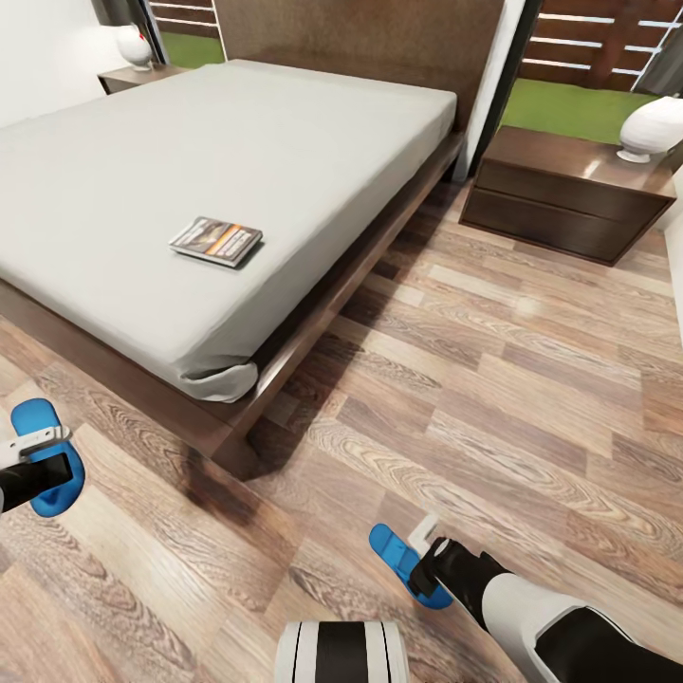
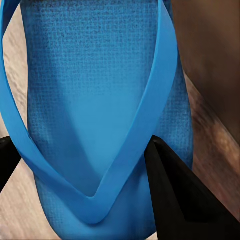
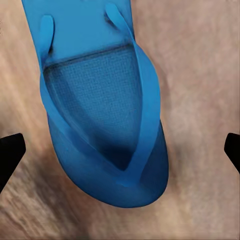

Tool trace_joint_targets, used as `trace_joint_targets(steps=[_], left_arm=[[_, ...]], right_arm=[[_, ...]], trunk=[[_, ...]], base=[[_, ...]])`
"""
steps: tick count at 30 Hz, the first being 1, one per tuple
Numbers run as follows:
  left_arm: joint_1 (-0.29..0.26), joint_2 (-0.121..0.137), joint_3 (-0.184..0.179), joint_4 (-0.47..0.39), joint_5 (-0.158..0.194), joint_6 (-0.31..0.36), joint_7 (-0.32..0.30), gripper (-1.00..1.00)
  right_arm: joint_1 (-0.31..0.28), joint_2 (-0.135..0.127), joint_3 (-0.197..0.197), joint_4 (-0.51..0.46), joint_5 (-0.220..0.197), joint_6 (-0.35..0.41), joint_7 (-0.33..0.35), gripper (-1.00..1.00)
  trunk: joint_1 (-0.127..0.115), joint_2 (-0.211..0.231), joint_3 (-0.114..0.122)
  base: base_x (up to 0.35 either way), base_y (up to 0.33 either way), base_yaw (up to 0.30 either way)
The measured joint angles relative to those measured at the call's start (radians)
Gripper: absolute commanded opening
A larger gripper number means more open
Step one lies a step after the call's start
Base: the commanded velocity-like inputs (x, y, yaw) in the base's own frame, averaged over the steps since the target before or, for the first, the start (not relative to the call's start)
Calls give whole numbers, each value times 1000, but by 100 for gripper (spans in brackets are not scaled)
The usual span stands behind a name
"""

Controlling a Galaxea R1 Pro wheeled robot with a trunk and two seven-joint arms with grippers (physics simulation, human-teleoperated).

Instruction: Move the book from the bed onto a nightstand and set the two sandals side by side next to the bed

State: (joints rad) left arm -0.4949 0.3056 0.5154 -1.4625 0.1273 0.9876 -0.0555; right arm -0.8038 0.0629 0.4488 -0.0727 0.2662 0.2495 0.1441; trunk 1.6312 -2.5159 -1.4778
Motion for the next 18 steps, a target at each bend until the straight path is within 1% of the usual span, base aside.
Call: trace_joint_targets(steps=[7, 15, 17, 18], left_arm=[[0, 1, 0, 0, 0, 0, 0, -100], [0, 1, 1, 0, 0, 0, 0, -100], [0, 1, 1, 0, 0, 0, 0, -100], [0, 1, 1, 0, 0, 0, 0, -100]], right_arm=[[0, 0, 0, 0, 1, -22, 2, 100], [-1, -1, 2, 0, 6, -97, -8, 100], [0, -1, 14, 0, 6, -100, -11, 100], [0, -1, 34, -1, 6, -106, -14, 100]], trunk=[[0, 0, 0], [4, -2, -31], [4, -2, -31], [4, -2, -31]], base=[[0, 0, 0], [0, 0, 0], [0, 0, 0], [0, 0, 0]])
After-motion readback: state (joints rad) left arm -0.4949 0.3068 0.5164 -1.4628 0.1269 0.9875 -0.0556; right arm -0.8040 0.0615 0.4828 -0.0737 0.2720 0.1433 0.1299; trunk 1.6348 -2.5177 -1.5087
